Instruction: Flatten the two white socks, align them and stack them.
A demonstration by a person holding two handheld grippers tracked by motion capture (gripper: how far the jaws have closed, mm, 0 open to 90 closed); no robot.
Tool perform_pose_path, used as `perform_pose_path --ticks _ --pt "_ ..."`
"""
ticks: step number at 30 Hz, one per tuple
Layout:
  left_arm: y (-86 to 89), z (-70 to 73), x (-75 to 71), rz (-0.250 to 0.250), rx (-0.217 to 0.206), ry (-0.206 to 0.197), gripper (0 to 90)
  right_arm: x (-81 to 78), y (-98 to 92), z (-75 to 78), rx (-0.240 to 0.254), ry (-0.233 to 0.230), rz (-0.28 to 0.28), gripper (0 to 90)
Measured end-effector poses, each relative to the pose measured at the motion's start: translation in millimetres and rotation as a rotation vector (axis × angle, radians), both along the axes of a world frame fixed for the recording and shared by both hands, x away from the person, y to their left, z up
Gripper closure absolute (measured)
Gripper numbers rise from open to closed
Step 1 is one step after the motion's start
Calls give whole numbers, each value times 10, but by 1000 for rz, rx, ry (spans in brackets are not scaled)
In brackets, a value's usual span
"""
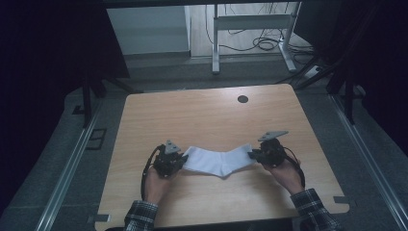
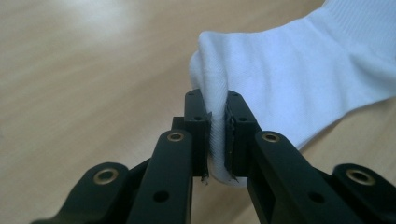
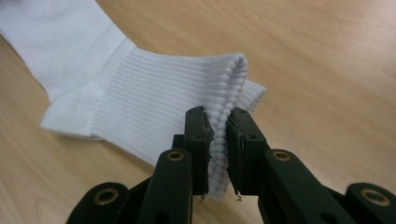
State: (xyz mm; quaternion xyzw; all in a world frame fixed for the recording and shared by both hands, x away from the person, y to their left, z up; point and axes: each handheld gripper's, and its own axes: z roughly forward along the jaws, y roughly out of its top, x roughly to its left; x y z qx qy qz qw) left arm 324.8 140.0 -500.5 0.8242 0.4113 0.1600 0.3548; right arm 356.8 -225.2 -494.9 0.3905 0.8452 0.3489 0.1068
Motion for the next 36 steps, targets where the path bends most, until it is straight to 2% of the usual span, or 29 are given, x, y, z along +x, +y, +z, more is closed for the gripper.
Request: perform_pose_path --ticks 4,8,15,20,24,26,28,31,36 --pt "-5 83 160 21 -4 -24 816 162 10 41 14 -20 -31 782" --pt "-29 72 302 41 11 -34 813 311 32 25 18 -28 -61 779" --pt "-68 -125 484 78 45 -8 811 429 86 -95 -9 -37 -75 775" --pt "-100 -257 512 86 69 6 804 468 89 -165 -24 -40 -84 767" --pt "-101 -312 518 98 71 15 782 489 98 -223 -39 -42 -86 754" --pt "-91 -335 526 108 63 22 761 503 95 -256 -50 -43 -88 735" --pt "-80 -340 531 119 53 27 724 515 82 -280 -41 -32 -98 703" --pt "-51 -346 551 150 35 39 628 535 47 -296 -21 -18 -111 660" --pt "16 -321 545 183 3 39 505 530 35 -278 -21 -32 -122 592"
